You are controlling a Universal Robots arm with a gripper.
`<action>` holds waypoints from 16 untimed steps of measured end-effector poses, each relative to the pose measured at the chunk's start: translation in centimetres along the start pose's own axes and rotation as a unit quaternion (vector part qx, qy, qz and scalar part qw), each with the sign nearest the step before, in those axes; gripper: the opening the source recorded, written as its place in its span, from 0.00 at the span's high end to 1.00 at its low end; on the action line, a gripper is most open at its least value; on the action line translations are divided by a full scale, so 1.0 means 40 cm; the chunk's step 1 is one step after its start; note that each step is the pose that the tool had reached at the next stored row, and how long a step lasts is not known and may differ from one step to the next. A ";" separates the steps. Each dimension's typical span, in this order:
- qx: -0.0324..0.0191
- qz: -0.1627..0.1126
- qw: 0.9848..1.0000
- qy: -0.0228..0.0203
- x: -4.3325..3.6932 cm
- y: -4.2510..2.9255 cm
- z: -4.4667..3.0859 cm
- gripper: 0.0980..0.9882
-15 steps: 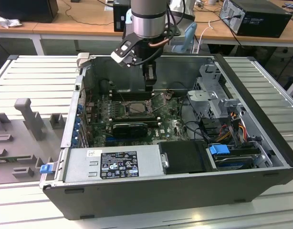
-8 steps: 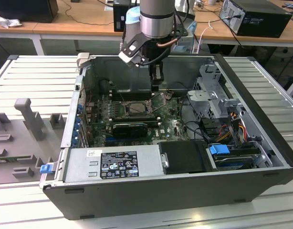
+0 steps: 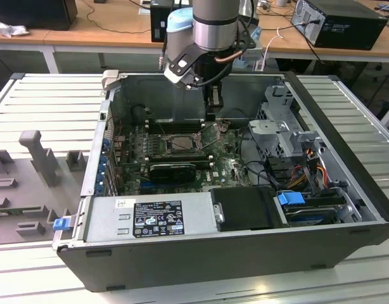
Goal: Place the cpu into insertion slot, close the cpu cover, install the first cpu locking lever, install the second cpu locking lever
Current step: 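Close the cpu cover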
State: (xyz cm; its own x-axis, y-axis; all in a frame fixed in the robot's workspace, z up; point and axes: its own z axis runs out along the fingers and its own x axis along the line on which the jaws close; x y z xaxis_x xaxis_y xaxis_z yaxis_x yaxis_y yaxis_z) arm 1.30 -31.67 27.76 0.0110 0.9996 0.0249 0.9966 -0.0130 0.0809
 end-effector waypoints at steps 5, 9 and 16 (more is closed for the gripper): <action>0.000 0.000 1.000 0.000 0.000 0.013 0.001 0.99; 0.001 0.000 1.000 0.000 0.000 0.029 0.003 0.99; 0.001 0.000 1.000 0.000 0.001 0.052 0.004 0.99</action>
State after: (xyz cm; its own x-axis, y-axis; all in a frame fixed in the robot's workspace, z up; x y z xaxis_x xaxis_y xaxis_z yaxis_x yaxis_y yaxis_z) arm 3.38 -31.66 27.75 0.0110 0.9996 0.0249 0.9968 -0.0129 0.0790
